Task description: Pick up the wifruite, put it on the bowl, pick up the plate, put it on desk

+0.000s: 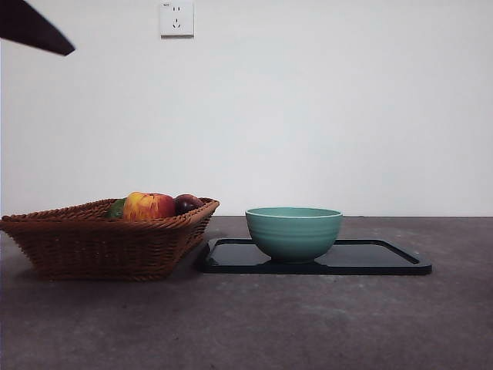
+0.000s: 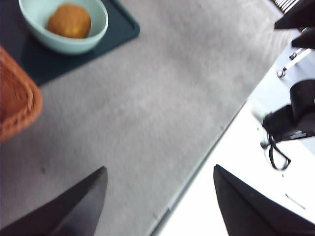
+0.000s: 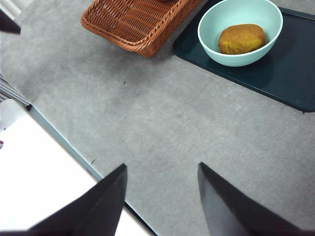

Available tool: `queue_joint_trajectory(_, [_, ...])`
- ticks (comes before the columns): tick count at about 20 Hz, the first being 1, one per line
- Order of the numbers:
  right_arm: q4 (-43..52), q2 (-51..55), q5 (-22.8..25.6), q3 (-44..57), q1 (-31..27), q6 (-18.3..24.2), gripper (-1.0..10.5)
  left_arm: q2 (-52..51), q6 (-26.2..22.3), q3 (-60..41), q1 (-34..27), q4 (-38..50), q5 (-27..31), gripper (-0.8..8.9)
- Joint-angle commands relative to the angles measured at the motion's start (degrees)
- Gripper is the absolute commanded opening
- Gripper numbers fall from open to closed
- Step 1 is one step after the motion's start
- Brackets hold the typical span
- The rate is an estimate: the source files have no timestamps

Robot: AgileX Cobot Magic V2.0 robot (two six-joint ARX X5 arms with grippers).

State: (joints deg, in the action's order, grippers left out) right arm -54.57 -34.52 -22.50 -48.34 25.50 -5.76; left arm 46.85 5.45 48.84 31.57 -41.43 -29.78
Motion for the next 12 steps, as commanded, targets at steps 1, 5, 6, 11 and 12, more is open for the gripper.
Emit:
queue_joint_trajectory(1, [0.55, -0.13, -0.20, -0.46, 0.42, 0.46, 2.3, 0.66, 0.26, 0.66, 0.33, 4.37, -0.02, 3.44])
queue_joint_trajectory(5, [0.59, -0.13, -0.20, -0.46, 0.42, 0.46, 2.3, 6.05, -0.11, 4.20, 0.33, 7.13, 1.77, 3.46])
queue_joint_trajectory(6, [0.57, -0.13, -0.20, -0.46, 0.42, 0.48, 2.3, 8.48, -1.03, 5.95, 0.33, 7.19, 1.88, 3.46])
queue_joint_trajectory(11, [0.55, -0.13, -0.20, -0.46, 0.42, 0.48, 2.3, 24.15, -6.95, 19.30, 0.33, 7.15, 2.12, 3.46])
queue_joint_trajectory(12, [0.52, -0.13, -0.20, -0.46, 0.42, 0.48, 2.3, 27.98, -8.13, 22.91, 0.33, 7.13, 2.49, 3.46])
